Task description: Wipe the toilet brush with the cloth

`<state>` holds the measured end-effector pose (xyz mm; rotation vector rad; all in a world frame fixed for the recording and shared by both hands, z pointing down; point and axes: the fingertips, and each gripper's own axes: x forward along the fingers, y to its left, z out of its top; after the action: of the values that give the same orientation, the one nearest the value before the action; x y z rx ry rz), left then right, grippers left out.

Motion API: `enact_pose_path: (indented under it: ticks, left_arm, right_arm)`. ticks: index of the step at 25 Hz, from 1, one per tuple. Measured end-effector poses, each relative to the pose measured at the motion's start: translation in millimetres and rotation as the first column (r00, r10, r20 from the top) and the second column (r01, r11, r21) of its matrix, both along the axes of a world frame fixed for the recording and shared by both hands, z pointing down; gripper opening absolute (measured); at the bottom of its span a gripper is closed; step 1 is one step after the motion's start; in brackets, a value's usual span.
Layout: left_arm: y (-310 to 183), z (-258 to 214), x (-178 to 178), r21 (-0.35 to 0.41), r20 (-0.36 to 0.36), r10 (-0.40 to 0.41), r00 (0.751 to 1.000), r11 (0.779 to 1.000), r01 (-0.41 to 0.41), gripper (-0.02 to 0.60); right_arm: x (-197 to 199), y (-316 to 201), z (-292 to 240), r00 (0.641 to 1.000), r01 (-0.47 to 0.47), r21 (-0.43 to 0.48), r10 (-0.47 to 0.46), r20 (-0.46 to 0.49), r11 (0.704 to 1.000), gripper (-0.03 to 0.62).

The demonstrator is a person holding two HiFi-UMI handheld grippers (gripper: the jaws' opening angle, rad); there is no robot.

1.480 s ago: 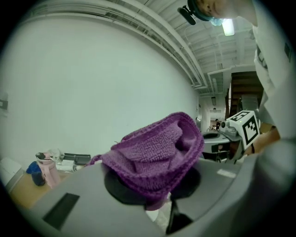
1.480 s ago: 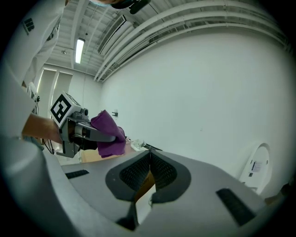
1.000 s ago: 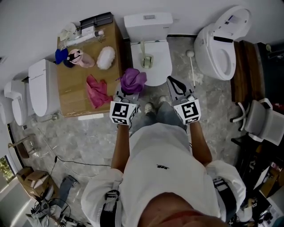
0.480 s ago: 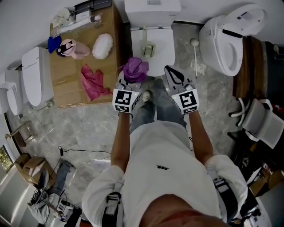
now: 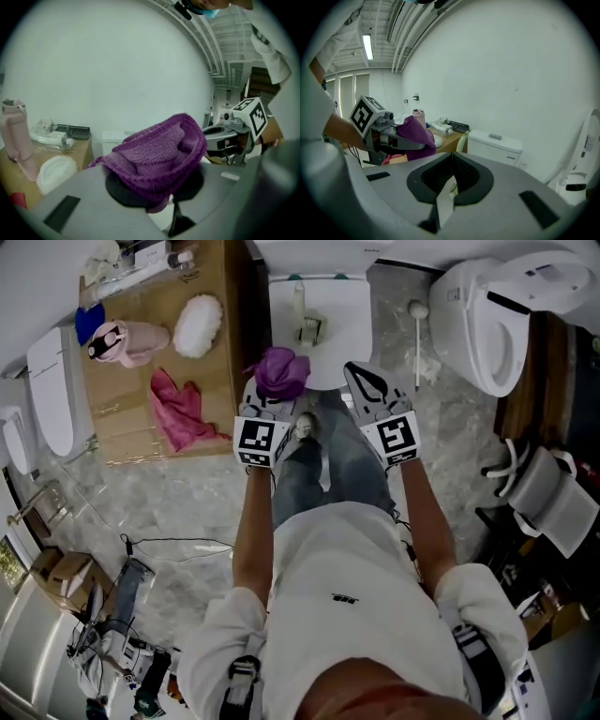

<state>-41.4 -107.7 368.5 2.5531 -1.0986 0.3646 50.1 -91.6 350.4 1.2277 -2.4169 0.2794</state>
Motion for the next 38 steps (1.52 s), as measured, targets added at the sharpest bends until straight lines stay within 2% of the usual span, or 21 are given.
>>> enact_pose_path:
  ticks: [6,20,31,38]
  left_arm:
    - [-14.1,44.7,7.4,-0.049,0.002,-0.026,1.0,0.998,0.026,0.094]
    - [-41.8,135.8,21.9,-0.095,0.031,0.008,0.999,0.995,-0.005,0.095]
    - [-57.4,191.7,32.3,-0.133,0.011,0.003,1.0,0.991,-0.001,0.113]
    - [-70.7,216.2,42.0,-0.133,-0.005,0.016,1.0,0.991,-0.016,0.14]
  right_arm:
    - [10.2,-15.2,49.3,0.999,0.033,-0.039,-0.034,-0.011,0.999,-0.002]
    - [5.0,-53.7,158.5,0.997,0.065,-0.1,-0.068,-0.024,0.993,-0.002]
    - [-1.9,-74.7,248.0,0.984,0.125,-0.132,-0.14,-0.111,0.983,0.005]
    - [-7.3,-88.5,288.7,0.972,0.172,-0.139,-0.191,-0.135,0.975,0.037]
